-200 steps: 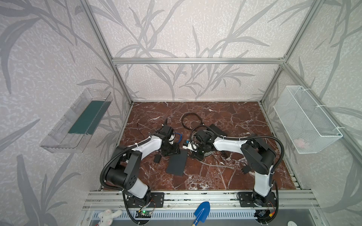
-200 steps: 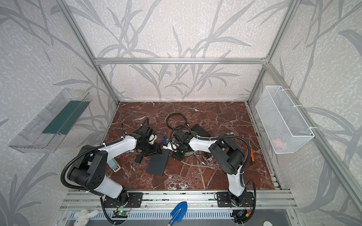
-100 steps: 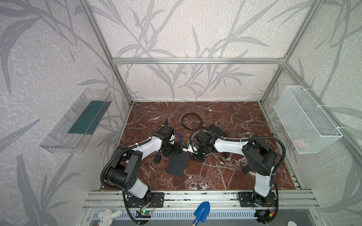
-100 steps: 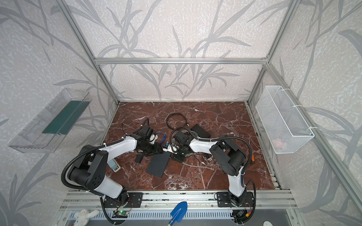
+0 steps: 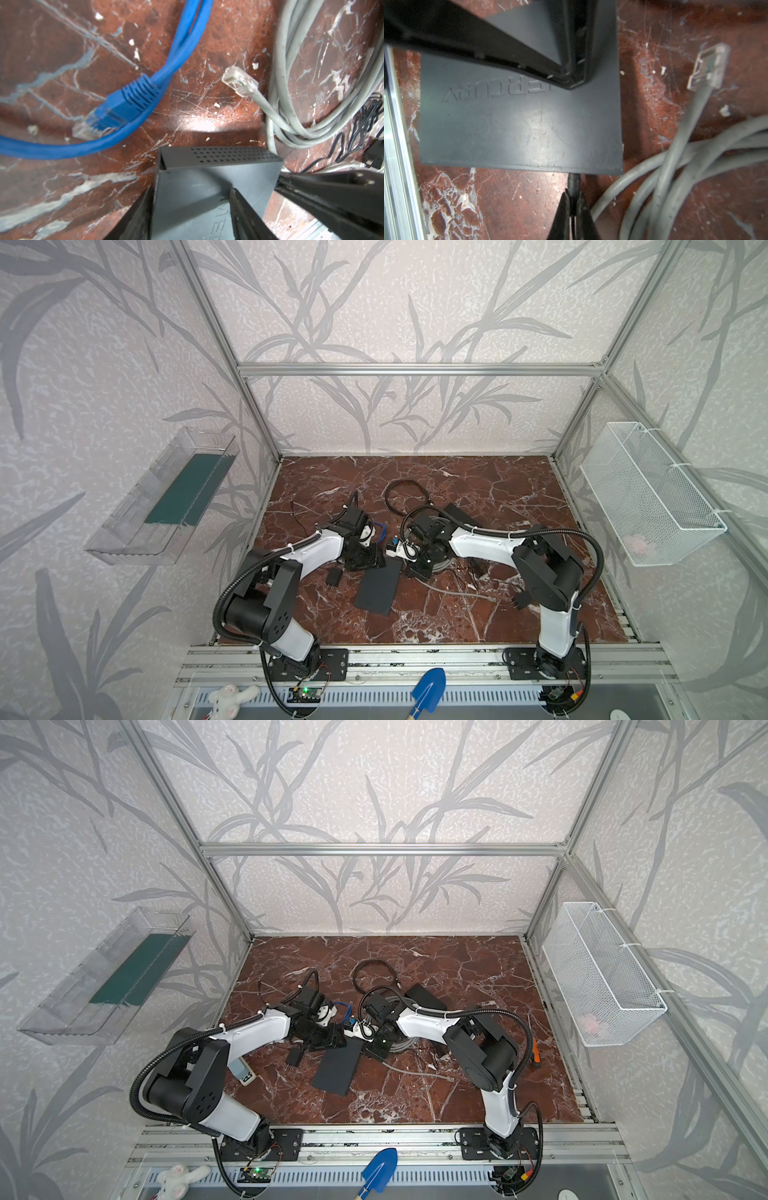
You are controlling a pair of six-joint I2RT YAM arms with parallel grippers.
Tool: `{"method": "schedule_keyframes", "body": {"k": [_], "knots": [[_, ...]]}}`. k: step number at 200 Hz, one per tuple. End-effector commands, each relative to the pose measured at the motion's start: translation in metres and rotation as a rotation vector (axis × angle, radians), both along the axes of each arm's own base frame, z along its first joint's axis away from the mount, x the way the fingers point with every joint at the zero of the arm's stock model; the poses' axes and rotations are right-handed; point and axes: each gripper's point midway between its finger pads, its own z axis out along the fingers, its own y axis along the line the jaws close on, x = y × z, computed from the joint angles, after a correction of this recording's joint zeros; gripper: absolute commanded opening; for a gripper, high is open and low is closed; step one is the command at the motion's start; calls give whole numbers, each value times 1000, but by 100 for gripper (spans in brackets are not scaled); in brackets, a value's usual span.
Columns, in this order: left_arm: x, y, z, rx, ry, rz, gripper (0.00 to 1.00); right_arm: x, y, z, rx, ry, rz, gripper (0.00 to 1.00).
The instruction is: Insert the plug into the switch port
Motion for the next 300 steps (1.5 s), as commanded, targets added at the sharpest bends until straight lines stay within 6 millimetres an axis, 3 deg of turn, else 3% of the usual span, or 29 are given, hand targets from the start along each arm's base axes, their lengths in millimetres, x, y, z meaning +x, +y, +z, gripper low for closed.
{"method": "schedule_keyframes", "body": {"k": [1,49,135,198,240,270,300], "knots": [[-21,-20,-2,-69,80,-76,59,20,33,30,116,-99,30,4],[-23,-25,-4,-81,94,-93,58,23,46,31,162,-156,61,4],[-35,-39,-6,-146,137,-96,57,36,85,63,307,-249,42,3],[-43,-45,-8,-146,150,-129,56,46,103,88,420,-339,63,3],[-45,-45,-9,-136,157,-140,55,49,109,94,438,-359,80,5],[-42,-36,-13,-79,153,-104,55,52,109,99,446,-372,67,8],[-27,2,-21,107,130,14,57,45,90,101,405,-368,42,16]]}}
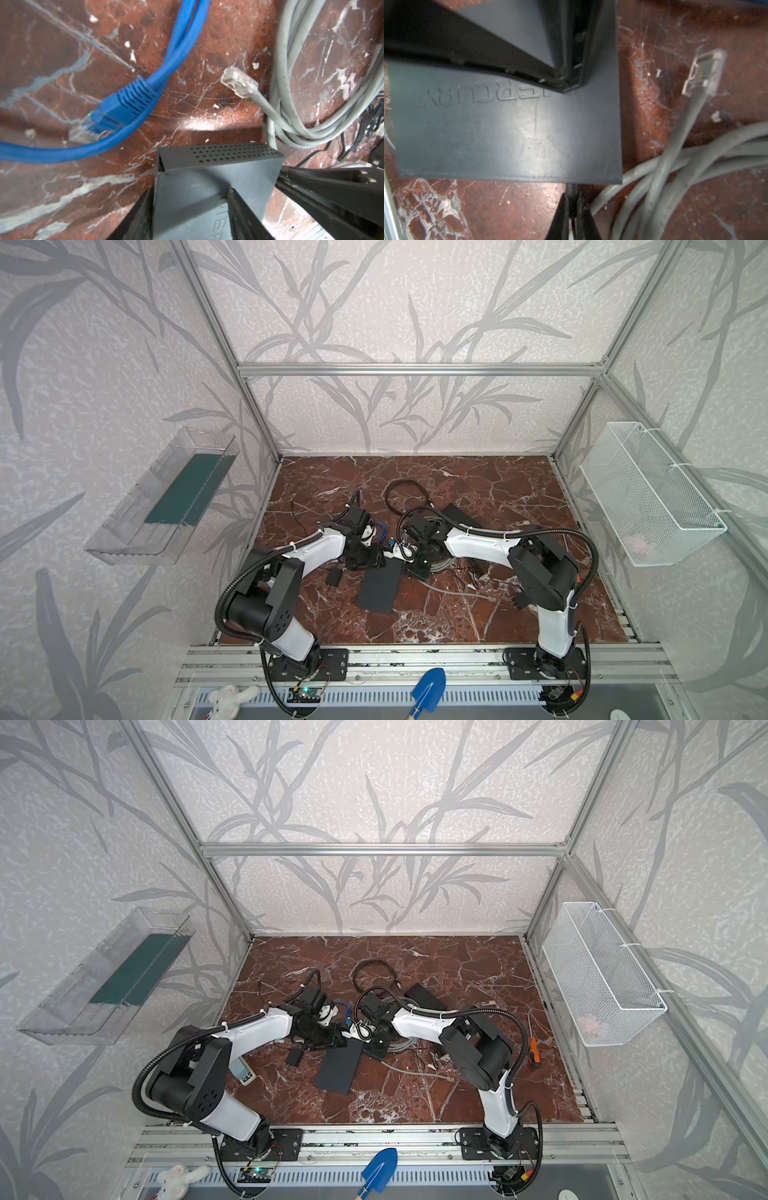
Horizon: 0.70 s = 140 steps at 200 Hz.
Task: Insert the plug into the switch port
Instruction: 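Open the right gripper off the barrel plug and lift it away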
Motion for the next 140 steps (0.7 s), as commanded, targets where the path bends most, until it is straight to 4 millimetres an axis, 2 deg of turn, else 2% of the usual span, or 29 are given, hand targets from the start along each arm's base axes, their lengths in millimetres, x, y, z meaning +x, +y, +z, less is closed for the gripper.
{"method": "schedule_keyframes", "body": {"k": [1,29,49,51,54,80,90,103,115,134,140], "knots": [[-26,4,-20,81,112,10,57,38,78,102,414,-298,52,16],[-7,33,-14,180,59,136,59,25,45,96,331,-268,14,28],[4,39,-6,173,21,187,60,14,18,91,298,-239,-29,35],[5,39,-5,170,19,190,60,13,13,87,286,-226,-40,36],[7,39,-3,167,12,195,60,12,9,94,296,-233,-48,37],[17,38,9,138,-25,218,60,4,-33,99,242,-198,-147,43],[21,38,13,131,-37,225,60,6,-54,103,209,-181,-238,45],[24,39,18,133,-54,234,60,17,-91,105,131,-171,-442,46],[27,41,22,141,-70,246,60,28,-139,101,35,-127,-699,48],[33,46,26,165,-98,273,60,19,-210,89,-118,-2,-1020,51],[34,47,27,170,-105,281,60,14,-228,85,-154,10,-1094,56]]}}
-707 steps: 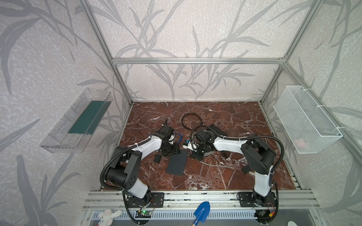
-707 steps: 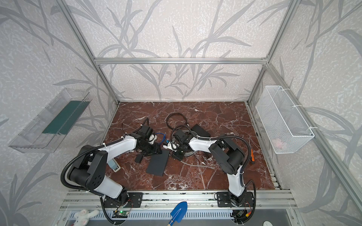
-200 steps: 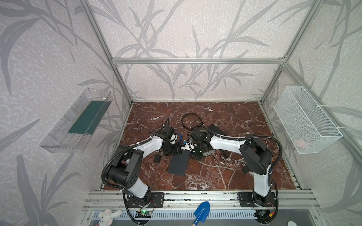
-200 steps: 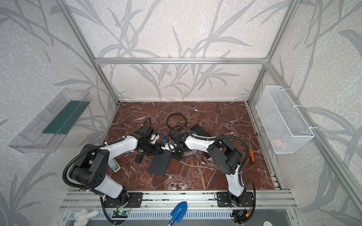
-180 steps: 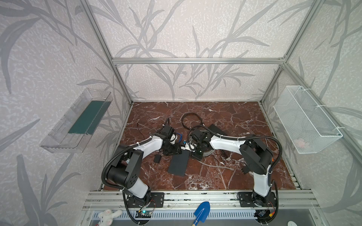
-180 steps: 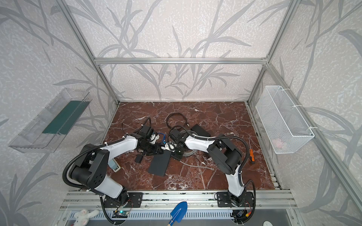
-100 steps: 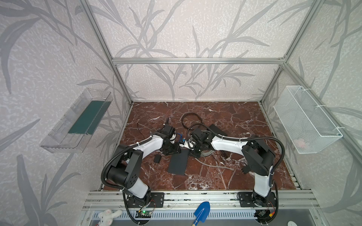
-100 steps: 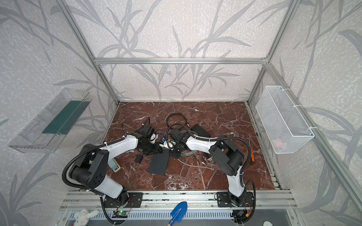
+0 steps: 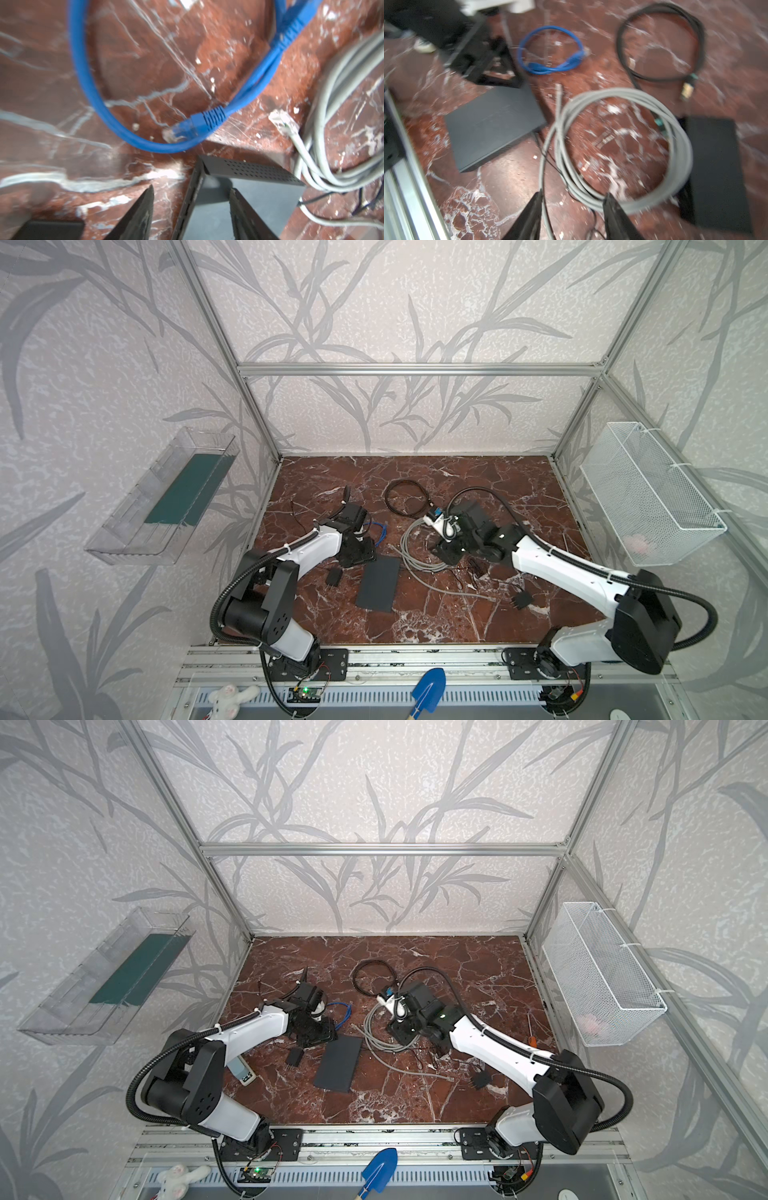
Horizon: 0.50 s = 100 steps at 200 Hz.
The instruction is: Insert the plug into the switch port
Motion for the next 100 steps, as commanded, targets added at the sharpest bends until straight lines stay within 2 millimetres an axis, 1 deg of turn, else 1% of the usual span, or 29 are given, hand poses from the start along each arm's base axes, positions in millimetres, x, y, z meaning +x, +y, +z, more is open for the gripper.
{"method": "schedule_keyframes", "body": {"k": [1,12,26,32,42,45,52,78,100], "knots": [[13,10,18,45,-64,57,60,-26,-97,-33,-170,238,-461,56],[17,12,21,52,-83,63,61,-35,-123,-37,-188,233,-575,61],[20,12,22,53,-98,67,62,-41,-143,-43,-154,203,-676,66],[21,12,22,51,-101,70,63,-43,-150,-46,-132,194,-708,72],[20,11,22,46,-97,67,63,-46,-158,-50,-113,188,-735,85],[19,11,21,47,-94,67,63,-47,-162,-52,-115,189,-744,87],[18,10,21,43,-89,68,63,-51,-169,-55,-127,197,-762,87],[14,11,17,41,-82,69,63,-64,-185,-67,-174,242,-794,87],[15,9,16,37,-76,66,63,-72,-194,-77,-180,314,-857,85]]}}
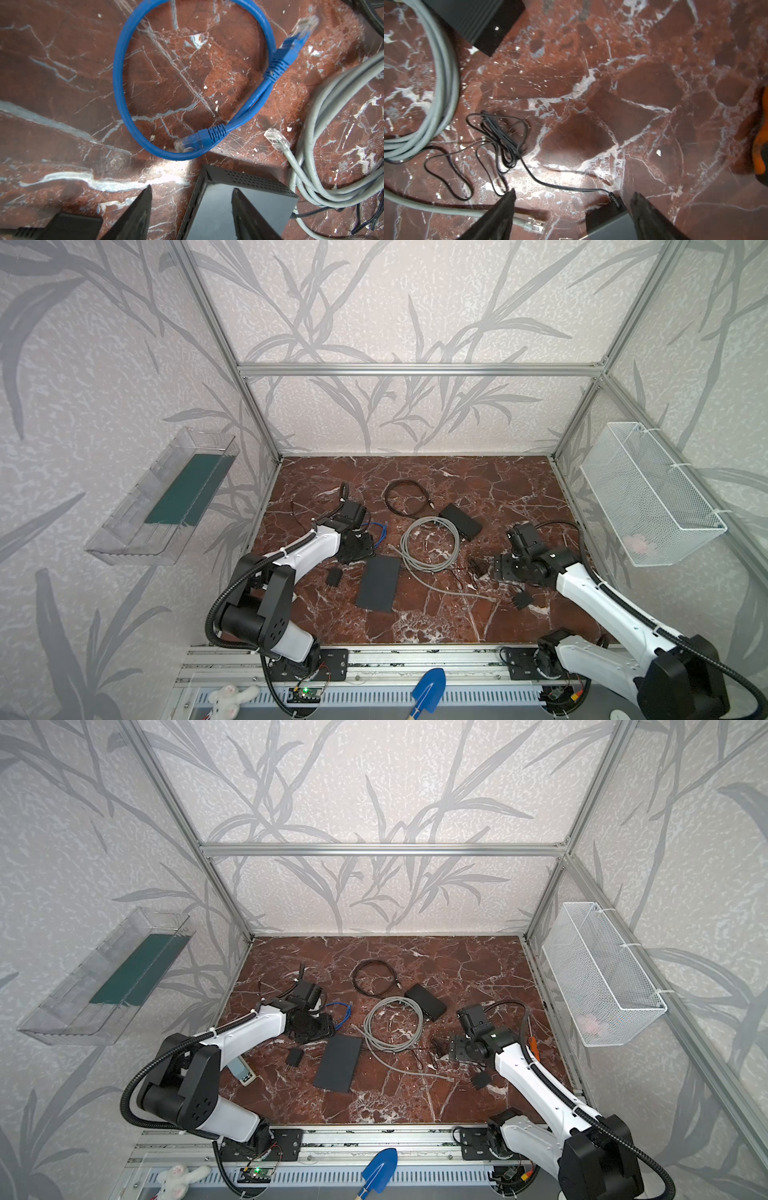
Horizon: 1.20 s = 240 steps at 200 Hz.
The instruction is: Insert the plug into the switch port
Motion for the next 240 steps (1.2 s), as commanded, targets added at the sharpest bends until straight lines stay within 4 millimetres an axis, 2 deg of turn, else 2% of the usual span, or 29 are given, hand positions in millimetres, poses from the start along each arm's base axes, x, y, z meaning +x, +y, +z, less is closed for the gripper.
{"method": "schedule_keyframes", "body": {"k": [1,65,142,169,200,221,232,240], "knots": [[4,1,7,1,-22,22,63,-13,-13,-10,-9,69,-90,85],[3,-1,1,-1,-5,15,63,-42,-30,-30,32,219,-325,88],[-2,4,3,18,-8,7,63,-50,-32,-56,97,298,-470,85],[-2,4,2,16,-8,8,63,-45,-31,-66,121,295,-484,74],[-2,3,2,18,-2,6,63,-31,-20,-66,171,304,-472,55],[-4,5,0,25,-1,11,63,-21,-18,-59,189,257,-454,43],[-4,6,-1,30,1,13,63,-14,-18,-50,186,225,-433,34],[-4,6,-1,30,1,16,63,-9,-18,-42,185,200,-413,32]]}}
